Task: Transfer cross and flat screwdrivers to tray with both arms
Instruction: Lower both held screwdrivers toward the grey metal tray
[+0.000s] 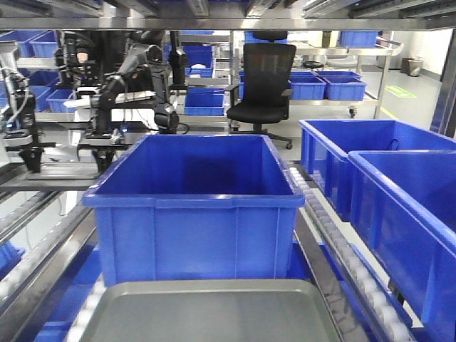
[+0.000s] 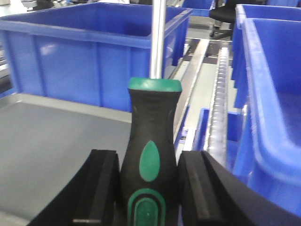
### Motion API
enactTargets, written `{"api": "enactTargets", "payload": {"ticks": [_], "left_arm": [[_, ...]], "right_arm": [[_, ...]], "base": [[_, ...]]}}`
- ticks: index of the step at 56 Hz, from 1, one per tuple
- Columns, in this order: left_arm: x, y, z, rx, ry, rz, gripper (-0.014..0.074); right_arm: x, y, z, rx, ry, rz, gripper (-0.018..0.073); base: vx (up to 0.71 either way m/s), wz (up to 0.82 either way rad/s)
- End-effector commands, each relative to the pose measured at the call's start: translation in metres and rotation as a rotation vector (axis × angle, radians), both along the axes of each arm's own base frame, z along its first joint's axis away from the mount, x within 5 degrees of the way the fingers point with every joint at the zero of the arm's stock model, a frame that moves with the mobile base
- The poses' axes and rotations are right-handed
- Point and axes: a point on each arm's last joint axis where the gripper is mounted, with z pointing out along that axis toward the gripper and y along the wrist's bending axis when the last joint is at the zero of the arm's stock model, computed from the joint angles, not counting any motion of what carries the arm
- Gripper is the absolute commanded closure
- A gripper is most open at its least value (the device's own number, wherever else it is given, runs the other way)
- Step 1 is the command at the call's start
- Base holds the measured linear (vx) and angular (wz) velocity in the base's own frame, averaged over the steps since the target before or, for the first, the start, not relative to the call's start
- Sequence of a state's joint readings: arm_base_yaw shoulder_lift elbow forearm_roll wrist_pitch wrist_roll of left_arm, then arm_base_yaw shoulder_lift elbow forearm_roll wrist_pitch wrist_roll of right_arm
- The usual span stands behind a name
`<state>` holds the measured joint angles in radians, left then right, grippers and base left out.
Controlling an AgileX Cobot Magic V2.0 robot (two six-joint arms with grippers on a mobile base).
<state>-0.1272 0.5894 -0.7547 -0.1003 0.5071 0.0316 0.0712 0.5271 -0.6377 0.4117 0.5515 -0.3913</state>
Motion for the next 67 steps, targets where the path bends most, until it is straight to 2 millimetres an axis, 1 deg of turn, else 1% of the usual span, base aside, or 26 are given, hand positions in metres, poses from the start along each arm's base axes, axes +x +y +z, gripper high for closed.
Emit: {"api": "enactTargets", "payload": {"ticks": [1, 40, 55, 59, 67], "left_arm": [[0.0005, -0.0002, 0.0174, -0.028, -0.12, 0.003, 0.0602], [0.0005, -0.0002, 0.0174, -0.028, -0.12, 0.003, 0.0602], [0.0005, -0.0002, 0.0174, -0.028, -0.12, 0.003, 0.0602], [0.0006, -0.0002, 0.0177, -0.029, -0.122, 0.003, 0.0602], [0.0004, -0.0004, 0.0151, -0.027, -0.094, 0.0, 0.0602]], "right_arm": [[0.0023, -0.0021, 0.0165, 0.029, -0.101, -0.032, 0.0567], [0.0023, -0.0021, 0.0165, 0.029, -0.101, -0.032, 0.0567], [0.0033, -0.0034, 0.0196, 0.035, -0.136, -0.047, 0.0567], [0.0039, -0.0042, 0.0223, 0.046, -0.164, -0.059, 0.0567], [0.0037, -0.0027, 0.0233, 0.099, -0.161, -0.053, 0.0567]], "base": [[0.15, -0.13], [0.04, -0.03], [0.0, 0.0], [0.0, 0.0], [0.0, 0.0]]}}
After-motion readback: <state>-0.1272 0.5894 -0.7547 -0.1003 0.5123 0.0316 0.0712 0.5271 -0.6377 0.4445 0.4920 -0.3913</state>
